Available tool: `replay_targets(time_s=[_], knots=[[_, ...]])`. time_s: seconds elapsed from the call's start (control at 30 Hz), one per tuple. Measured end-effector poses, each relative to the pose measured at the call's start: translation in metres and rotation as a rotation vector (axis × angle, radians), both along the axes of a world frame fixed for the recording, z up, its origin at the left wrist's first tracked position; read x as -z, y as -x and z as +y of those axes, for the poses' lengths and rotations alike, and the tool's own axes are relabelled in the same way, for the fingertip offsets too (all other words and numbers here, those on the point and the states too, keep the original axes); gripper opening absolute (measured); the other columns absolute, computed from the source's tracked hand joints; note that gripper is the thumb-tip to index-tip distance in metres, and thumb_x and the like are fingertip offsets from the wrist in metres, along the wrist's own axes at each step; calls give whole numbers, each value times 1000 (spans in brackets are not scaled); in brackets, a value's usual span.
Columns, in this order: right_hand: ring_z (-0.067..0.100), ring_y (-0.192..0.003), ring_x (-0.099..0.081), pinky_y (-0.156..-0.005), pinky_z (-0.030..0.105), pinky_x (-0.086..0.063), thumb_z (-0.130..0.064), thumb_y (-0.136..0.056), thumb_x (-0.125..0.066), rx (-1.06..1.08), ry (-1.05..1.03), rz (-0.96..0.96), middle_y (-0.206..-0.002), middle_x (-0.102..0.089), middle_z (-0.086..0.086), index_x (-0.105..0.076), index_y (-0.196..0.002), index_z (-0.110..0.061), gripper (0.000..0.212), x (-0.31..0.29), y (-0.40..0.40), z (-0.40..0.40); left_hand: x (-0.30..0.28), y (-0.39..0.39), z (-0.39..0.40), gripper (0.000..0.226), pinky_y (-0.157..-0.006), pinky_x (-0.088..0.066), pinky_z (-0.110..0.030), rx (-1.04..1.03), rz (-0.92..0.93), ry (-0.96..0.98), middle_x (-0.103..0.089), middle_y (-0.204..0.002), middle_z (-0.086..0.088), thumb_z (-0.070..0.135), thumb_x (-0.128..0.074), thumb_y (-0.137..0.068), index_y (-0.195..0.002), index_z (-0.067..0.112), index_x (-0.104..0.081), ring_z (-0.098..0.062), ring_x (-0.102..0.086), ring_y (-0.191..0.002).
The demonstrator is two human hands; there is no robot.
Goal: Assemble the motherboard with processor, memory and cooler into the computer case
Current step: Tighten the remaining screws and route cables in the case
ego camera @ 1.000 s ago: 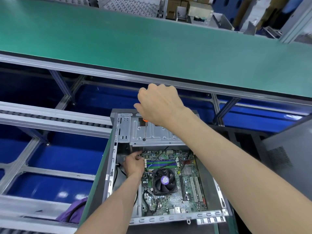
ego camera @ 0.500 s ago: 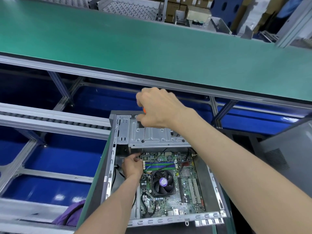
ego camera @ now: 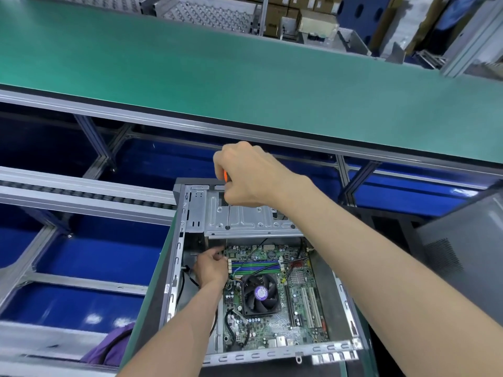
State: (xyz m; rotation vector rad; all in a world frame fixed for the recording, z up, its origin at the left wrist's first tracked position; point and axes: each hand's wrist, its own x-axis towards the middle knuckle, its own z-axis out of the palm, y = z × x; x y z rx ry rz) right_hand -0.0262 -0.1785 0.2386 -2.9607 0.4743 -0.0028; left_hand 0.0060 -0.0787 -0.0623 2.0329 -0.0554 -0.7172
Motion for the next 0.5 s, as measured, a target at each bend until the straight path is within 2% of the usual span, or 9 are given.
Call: replay_targets(time_s=[0.07, 0.17, 0.23, 0.3, 0.37, 0.43, 0.5], knots=[[31, -77, -48, -62, 37, -35, -17, -82, -59, 58, 64, -49, -84, -46, 3, -51, -87, -11, 10, 4, 0, 1, 0, 0, 0, 34, -81, -59, -35, 5, -2, -10, -68, -81, 11, 0, -63, -90, -111, 25, -73, -13, -64, -71], [30, -67, -39, -61, 38, -26, -26, -96, -54, 116, 279, -92, -69, -23, -2, -32, -72, -15, 35, 9, -2, 8, -2, 0, 1, 34, -78, -58, -31, 8, -11, 6, -67, -80, 13, 1, -63, -91, -113, 24, -73, -10, -64, -70], [29, -66, -40, -58, 35, -24, -30, -92, -57, 95, 295, -93, -70, -28, -1, -34, -71, -17, 34, 8, -4, 9, -3, 1, 1, 34, -72, -56, -25, 17, -20, 10, -66, -79, 14, 1, -64, -91, -114, 24, -72, -6, -62, -71], [29, -75, -48, -59, 34, -29, -26, -81, -61, 44, 131, -37, -84, -47, 2, -51, -83, -18, 14, 3, -3, 5, -4, 0, 2, 35, -68, -55, -24, 26, -22, 6, -66, -79, 14, 1, -64, -91, -115, 24, -72, -7, -63, -70], [27, -85, -54, -62, 34, -38, -15, -72, -59, 28, -48, 7, -99, -55, 0, -59, -97, -18, 25, -1, 0, -1, -3, 0, 1, 34, -79, -59, -34, 25, -4, 6, -63, -78, 15, 0, -63, -91, -114, 23, -72, -11, -64, -72], [29, -84, -56, -63, 35, -44, -10, -72, -58, 54, -71, -20, -96, -56, 1, -58, -93, -17, 22, 0, 2, 0, -2, 1, 0, 34, -88, -58, -41, 21, 1, -3, -58, -75, 19, -1, -61, -91, -113, 21, -74, -14, -65, -76], [31, -75, -50, -60, 36, -36, -13, -82, -58, 90, 59, -71, -82, -47, 4, -48, -79, -15, 10, 7, -2, 4, -1, 1, 0, 33, -93, -56, -42, 11, 2, -6, -58, -74, 20, -1, -61, -91, -112, 21, -74, -13, -64, -78]])
